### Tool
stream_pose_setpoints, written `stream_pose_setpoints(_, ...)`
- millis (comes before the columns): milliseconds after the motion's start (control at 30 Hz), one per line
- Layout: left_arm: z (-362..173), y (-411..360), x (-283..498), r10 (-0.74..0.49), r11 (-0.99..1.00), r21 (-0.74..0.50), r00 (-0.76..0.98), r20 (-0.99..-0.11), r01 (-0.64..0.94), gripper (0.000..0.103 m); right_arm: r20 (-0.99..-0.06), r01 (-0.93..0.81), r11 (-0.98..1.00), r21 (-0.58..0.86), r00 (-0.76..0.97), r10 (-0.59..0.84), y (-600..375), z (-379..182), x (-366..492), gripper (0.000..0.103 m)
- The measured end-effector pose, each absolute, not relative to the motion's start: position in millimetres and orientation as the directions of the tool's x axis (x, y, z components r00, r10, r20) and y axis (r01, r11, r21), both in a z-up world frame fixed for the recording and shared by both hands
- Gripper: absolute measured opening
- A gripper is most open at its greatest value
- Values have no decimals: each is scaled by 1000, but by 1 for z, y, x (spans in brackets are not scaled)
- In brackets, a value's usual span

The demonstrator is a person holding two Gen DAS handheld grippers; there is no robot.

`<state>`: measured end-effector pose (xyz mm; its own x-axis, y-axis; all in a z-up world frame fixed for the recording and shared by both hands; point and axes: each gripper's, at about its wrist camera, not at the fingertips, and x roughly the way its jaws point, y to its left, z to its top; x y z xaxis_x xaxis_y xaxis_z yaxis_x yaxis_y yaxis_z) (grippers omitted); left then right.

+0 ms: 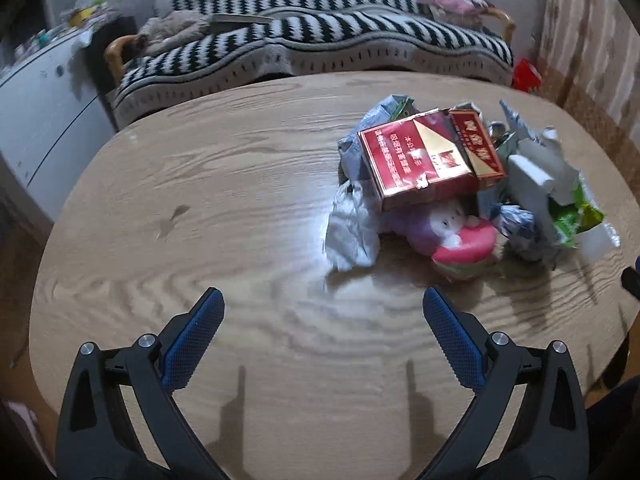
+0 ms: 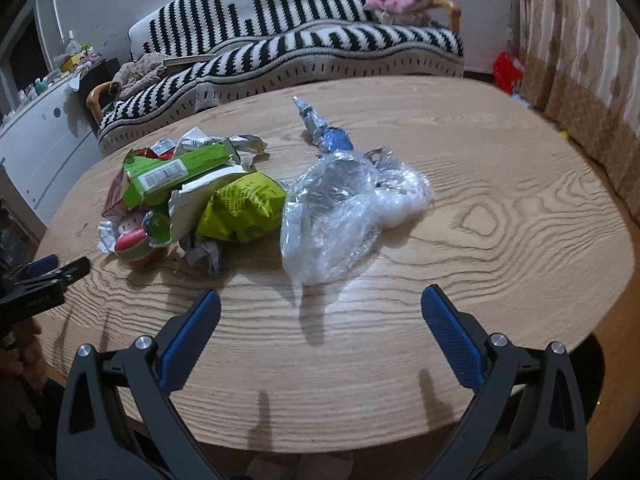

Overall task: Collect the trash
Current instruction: 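Grasp the white tissue with the left tool while the right tool grasps the clear plastic bag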

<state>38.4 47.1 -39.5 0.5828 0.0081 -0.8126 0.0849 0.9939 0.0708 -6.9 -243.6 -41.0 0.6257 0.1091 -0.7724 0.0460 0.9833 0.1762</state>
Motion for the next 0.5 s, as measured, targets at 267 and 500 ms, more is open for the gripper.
stream_pose_setpoints(267,-68,40,89,28,984,120,540,-841,135,95,-800,55,974,218,582,147,-260,-55,34,90)
stream_pose_setpoints(500,-65,36,94,-63,987,26,531,-845,158,41,-818,28,976,215,552,164,-262,-66,46,21)
